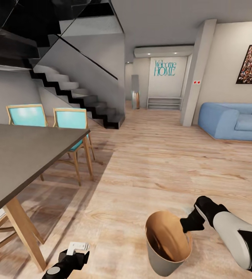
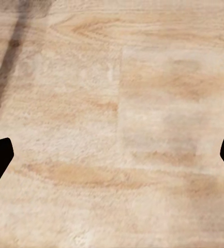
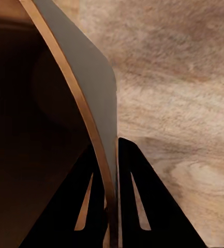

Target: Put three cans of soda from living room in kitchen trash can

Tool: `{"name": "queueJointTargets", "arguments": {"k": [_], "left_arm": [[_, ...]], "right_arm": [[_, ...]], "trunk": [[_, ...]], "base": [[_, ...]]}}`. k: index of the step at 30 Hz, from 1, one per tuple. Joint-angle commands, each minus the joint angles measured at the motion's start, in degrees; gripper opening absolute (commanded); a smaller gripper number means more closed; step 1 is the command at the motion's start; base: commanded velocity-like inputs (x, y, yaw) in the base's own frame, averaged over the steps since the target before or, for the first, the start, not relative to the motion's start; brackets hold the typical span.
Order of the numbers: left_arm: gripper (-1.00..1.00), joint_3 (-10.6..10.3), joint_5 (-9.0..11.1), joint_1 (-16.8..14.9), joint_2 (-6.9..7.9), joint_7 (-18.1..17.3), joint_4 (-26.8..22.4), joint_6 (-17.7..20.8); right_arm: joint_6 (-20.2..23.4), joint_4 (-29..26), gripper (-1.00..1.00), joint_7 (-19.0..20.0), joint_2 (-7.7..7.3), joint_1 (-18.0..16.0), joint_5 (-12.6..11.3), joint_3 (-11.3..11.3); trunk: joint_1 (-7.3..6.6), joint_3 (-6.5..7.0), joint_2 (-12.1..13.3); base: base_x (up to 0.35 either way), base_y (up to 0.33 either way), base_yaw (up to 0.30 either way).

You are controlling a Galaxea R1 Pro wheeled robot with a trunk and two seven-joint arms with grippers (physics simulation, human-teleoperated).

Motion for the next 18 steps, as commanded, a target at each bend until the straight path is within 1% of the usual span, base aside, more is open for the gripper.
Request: {"name": "queueJointTargets", "arguments": {"k": [1,8,18], "left_arm": [[1.00,0.0,0.0,0.0,0.00,0.0,0.0,0.0],[1.00,0.0,-0.1,0.0,-0.01,0.0,0.0,0.0],[1.00,0.0,-0.1,0.0,0.01,0.0,0.0,-0.2]], "right_arm": [[0.1,0.0,-1.00,0.2,-0.02,0.0,-0.3,0.0],[0.3,0.1,-1.00,0.2,-0.86,1.2,-0.3,1.4],[0.1,0.0,-1.00,-0.1,-1.13,2.7,-0.3,1.8]], "trunk": [[-0.23,0.19,0.4],[-1.77,1.45,3.2],[-3.96,3.24,7.2]], "base": [[0.000,0.000,0.000],[0.000,0.000,0.000],[0.000,0.000,0.000]]}}
